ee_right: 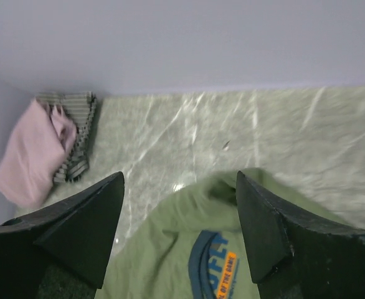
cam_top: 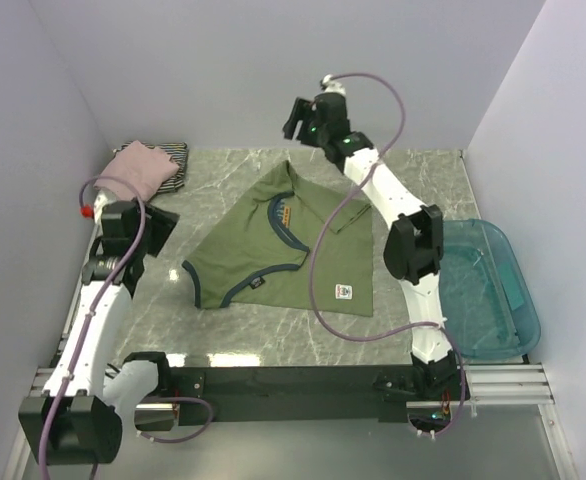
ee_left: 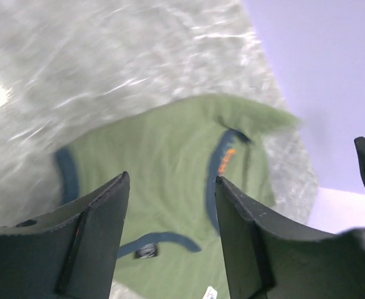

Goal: Fold and stack the tank tops
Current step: Flatten the tank top out

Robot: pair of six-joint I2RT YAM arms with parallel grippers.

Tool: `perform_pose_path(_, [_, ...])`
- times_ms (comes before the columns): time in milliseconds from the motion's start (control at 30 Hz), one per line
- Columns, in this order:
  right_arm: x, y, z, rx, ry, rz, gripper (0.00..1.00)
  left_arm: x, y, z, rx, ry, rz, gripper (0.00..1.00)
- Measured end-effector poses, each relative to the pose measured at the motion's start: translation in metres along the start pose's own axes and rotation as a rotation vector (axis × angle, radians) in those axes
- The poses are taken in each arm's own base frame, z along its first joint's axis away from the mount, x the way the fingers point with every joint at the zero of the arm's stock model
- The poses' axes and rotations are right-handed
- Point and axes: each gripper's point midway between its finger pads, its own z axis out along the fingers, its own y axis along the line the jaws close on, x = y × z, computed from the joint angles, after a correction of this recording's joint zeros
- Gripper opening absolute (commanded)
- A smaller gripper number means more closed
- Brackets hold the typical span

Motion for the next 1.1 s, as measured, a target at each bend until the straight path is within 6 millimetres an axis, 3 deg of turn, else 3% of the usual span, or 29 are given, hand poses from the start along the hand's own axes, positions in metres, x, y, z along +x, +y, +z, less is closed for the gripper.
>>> perform_pose_path(100, [-0.029, -0.015, -0.013, 0.033, -0.044, 0.013, 0.77, 0.003, -0.027, 0.008, 0.058, 0.03, 0.058, 0.59])
perform_pose_path(167, [-0.036, -0.024, -0.016, 0.049, -0.042, 0.015, 0.72, 0.026, -0.041, 0.016, 0.079, 0.096, 0.119, 0.56])
perform_pose_path(233, [-0.032, -0.038, -0.018, 0.088, -0.012, 0.018, 0.68, 0.065, -0.059, 0.026, 0.106, 0.196, 0.216, 0.55])
perform_pose_path(333, [0.002, -0.066, -0.024, 0.168, 0.056, 0.02, 0.56, 0.131, -0.087, 0.034, 0.146, 0.35, 0.379, 0.55])
perform_pose_path(467, [0.088, -0.123, -0.065, 0.343, 0.237, 0.023, 0.49, 0.202, -0.111, 0.046, 0.183, 0.474, 0.55, 0.53])
perform_pose_path(567, [0.123, -0.15, -0.098, 0.434, 0.308, 0.013, 0.48, 0.238, -0.111, 0.056, 0.177, 0.529, 0.628, 0.54])
perform_pose_path(667, [0.137, -0.162, -0.121, 0.472, 0.323, 0.012, 0.48, 0.269, -0.104, 0.065, 0.154, 0.572, 0.703, 0.56])
perform_pose_path(767, [0.143, -0.165, -0.133, 0.477, 0.323, 0.021, 0.44, 0.296, -0.102, 0.073, 0.132, 0.588, 0.77, 0.55])
perform_pose_path(900, [0.147, -0.164, -0.13, 0.467, 0.322, 0.034, 0.44, 0.322, -0.1, 0.079, 0.114, 0.581, 0.839, 0.56])
perform_pose_path(1100, [0.155, -0.161, -0.119, 0.436, 0.326, 0.07, 0.45, 0.323, -0.09, 0.092, 0.046, 0.537, 0.884, 0.57])
